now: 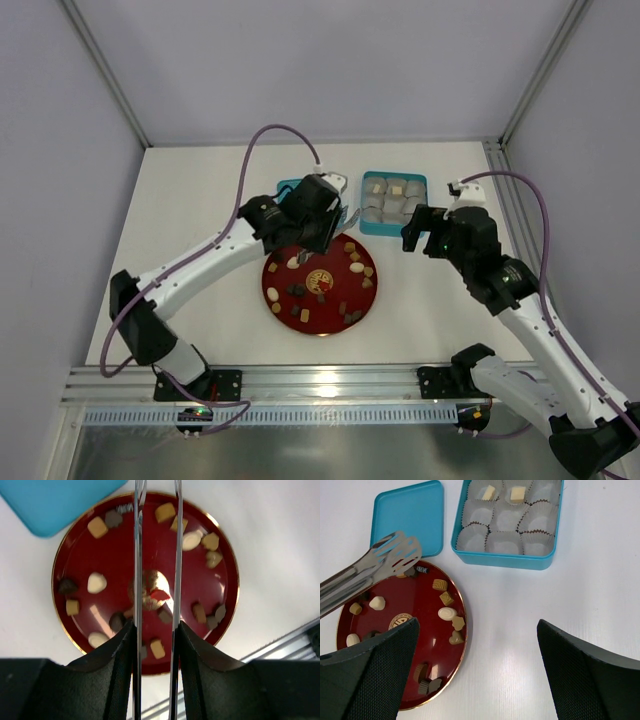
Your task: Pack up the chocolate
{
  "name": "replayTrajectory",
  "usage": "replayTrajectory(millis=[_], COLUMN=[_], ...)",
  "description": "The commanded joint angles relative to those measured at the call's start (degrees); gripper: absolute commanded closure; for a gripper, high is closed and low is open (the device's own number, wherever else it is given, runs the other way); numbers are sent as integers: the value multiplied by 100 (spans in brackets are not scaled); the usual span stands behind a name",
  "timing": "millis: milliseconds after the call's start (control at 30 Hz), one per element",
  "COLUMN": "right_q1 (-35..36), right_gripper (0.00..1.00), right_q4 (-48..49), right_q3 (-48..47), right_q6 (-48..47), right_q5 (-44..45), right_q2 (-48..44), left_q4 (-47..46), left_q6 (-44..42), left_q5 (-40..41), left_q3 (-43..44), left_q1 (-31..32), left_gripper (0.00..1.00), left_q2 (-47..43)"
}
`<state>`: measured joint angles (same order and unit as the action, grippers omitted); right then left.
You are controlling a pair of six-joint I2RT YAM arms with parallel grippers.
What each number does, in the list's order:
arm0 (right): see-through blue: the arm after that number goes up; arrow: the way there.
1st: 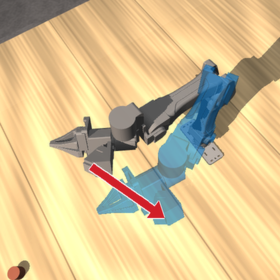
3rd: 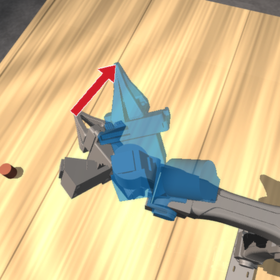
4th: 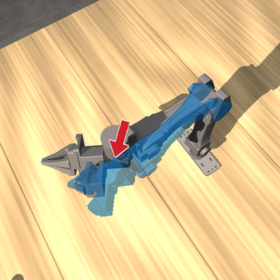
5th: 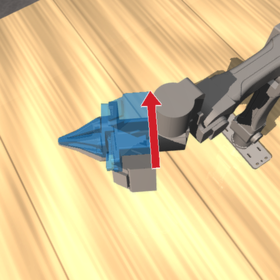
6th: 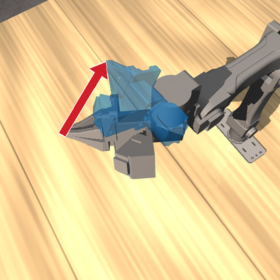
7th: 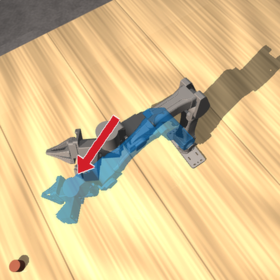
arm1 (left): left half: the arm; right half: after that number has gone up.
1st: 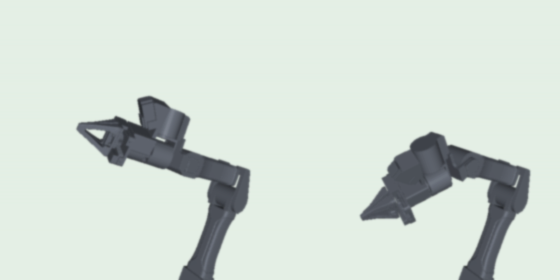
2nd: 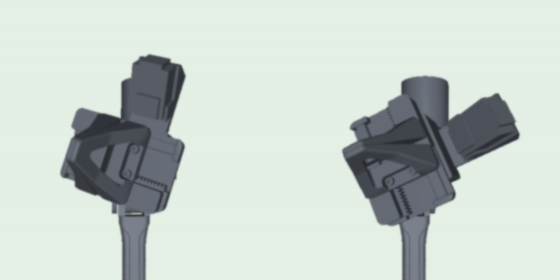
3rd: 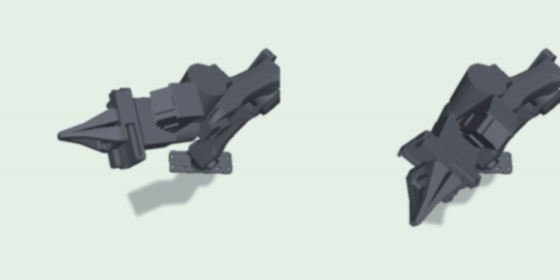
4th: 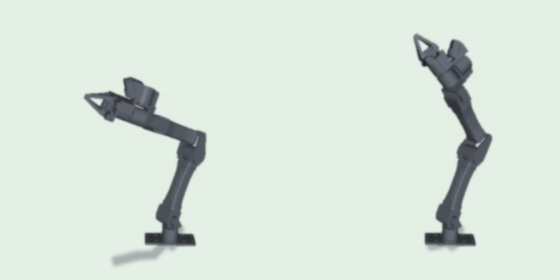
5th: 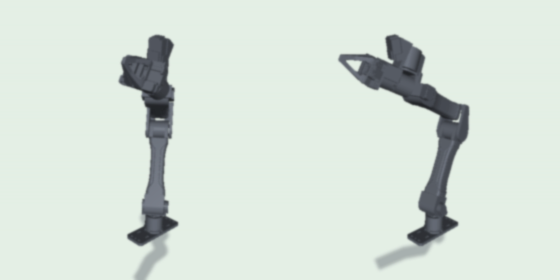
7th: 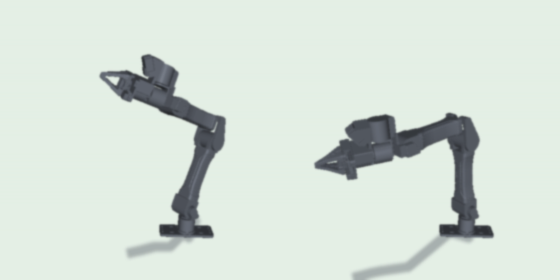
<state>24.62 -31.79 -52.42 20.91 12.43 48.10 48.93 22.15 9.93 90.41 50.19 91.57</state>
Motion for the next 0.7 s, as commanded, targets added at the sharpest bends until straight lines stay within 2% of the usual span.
replayTrajectory(millis=[0, 367, 667], right_q1=[-19, -19, -19], right_gripper=[0, 0, 0], right_q4=[182, 217, 217], right_q3=[13, 66, 101], right_q6=[1, 10, 63], right_q5=[-21, -39, -21], right_q2=[-64, 51, 95], left_q4=[432, 1101, 1251], left_q6=[149, 369, 378], left_q5=[79, -343, -677], left_q3=[-321, -1455, -1965], left_q1=[17, 122, 359], left_gripper=[62, 59, 60], left_q2=[-683, -2010, -2337])
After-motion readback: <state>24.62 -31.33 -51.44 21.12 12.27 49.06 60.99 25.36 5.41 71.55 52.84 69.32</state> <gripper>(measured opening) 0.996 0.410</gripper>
